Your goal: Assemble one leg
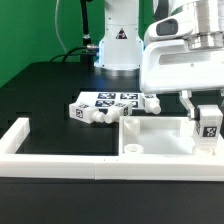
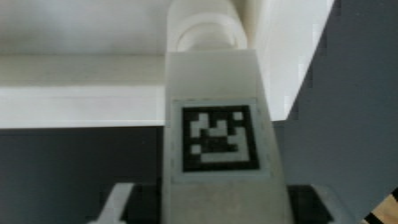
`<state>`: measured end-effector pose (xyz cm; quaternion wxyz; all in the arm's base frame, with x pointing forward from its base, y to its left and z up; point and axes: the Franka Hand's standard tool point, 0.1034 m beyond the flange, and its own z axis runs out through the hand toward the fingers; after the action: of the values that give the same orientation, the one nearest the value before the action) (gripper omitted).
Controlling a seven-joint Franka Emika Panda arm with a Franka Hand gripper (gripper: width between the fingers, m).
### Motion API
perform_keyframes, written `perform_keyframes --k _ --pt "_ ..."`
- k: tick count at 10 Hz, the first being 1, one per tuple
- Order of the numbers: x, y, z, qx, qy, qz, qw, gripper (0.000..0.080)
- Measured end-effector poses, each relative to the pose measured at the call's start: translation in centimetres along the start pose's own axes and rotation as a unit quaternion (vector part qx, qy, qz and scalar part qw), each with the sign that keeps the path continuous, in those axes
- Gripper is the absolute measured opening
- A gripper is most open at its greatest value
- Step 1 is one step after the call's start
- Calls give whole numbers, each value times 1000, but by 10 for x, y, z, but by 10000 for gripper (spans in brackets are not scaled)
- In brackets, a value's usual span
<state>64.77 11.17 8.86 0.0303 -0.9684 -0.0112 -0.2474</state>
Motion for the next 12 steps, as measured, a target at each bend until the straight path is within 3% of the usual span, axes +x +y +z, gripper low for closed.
perform_keyframes --k 7,8,9,12 --pt "-2 0 -1 -3 -1 13 1000 287" --pt "-2 0 -1 -3 -1 13 1000 463" --pt "-2 0 -1 -3 -1 13 1000 583" --pt "-3 0 -1 -3 -1 12 1000 646"
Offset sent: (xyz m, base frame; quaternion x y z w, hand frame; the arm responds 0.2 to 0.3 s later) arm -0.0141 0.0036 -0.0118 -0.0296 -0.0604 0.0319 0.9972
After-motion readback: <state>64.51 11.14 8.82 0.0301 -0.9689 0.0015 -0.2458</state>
